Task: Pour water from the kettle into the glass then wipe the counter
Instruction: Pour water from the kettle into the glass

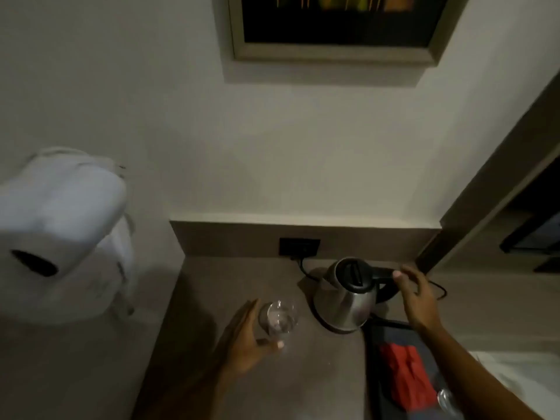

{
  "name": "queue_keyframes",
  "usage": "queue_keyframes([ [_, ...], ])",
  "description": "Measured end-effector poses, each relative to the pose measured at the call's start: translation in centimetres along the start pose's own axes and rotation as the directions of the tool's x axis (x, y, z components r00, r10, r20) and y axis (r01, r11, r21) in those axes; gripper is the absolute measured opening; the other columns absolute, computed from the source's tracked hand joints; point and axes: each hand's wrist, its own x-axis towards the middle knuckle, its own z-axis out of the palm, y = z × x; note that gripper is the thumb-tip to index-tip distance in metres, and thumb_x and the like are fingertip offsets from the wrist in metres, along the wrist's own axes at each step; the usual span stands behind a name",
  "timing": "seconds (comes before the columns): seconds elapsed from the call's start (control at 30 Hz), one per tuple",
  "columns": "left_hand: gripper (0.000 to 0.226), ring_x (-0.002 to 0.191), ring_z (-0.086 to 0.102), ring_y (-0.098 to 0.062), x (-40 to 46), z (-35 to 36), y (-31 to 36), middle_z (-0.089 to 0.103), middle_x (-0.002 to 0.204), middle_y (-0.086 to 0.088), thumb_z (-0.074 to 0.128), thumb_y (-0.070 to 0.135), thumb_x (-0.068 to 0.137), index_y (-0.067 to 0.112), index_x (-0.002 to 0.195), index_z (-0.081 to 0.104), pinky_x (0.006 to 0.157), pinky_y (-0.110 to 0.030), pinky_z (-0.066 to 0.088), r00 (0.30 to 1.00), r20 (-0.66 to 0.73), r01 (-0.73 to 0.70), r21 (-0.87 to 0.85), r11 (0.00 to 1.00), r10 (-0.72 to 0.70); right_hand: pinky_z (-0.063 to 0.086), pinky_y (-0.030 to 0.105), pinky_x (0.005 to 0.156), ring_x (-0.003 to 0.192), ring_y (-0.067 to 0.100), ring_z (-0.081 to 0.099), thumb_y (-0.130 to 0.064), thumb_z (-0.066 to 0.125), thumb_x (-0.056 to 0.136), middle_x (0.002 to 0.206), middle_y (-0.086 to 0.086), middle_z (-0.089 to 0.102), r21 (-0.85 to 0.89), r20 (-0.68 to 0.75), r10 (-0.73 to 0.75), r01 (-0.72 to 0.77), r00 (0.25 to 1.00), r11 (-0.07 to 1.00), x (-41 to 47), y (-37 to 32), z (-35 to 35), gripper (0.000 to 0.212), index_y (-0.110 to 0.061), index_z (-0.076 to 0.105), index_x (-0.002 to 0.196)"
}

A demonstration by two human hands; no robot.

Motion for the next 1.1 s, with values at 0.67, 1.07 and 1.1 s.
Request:
queue_keyframes([
  [0.67, 0.084, 0.120, 0.060, -0.021, 4.5, 3.8, -0.6, 0.065, 0.129, -0.007, 0.094, 0.018, 0.058, 0.011, 0.133, 0.057, 0.101, -0.033, 0.051, 0.995, 0.034, 0.095, -0.167, 0.981, -0.090, 0.030, 0.023, 0.044, 0.042, 0.002, 0.038, -0.034, 0.044, 0.089, 0.047, -0.003, 0.041, -0.012, -0.003, -0.203, 0.203, 0.979, 0.979, 3.9, -1.7, 5.6, 0.044, -0.027, 0.044, 0.046],
  [1.07, 0.088, 0.108, 0.066, -0.015, 4.5, 3.6, -1.9, 0.069, 0.121, 0.003, 0.093, 0.042, 0.052, 0.022, 0.130, 0.058, 0.091, -0.034, 0.057, 1.000, 0.012, -0.003, -0.095, 0.995, 0.004, 0.033, 0.021, 0.051, 0.038, 0.021, 0.047, -0.035, 0.044, 0.088, 0.047, 0.006, 0.053, -0.332, 0.341, -0.650, 0.734, 0.679, 0.592, 1.4, -9.5, 7.9, 0.047, -0.005, 0.062, 0.056],
  [1.1, 0.088, 0.109, 0.066, -0.016, 4.5, 3.6, -1.9, 0.069, 0.122, 0.002, 0.093, 0.042, 0.052, 0.021, 0.130, 0.057, 0.093, -0.034, 0.056, 1.000, 0.017, -0.002, -0.088, 0.996, 0.004, 0.035, 0.022, 0.053, 0.038, 0.022, 0.048, -0.037, 0.043, 0.088, 0.046, 0.008, 0.054, -0.367, 0.359, -0.671, 0.759, 0.649, 0.538, 1.2, -9.7, 8.0, 0.048, -0.006, 0.061, 0.055],
])
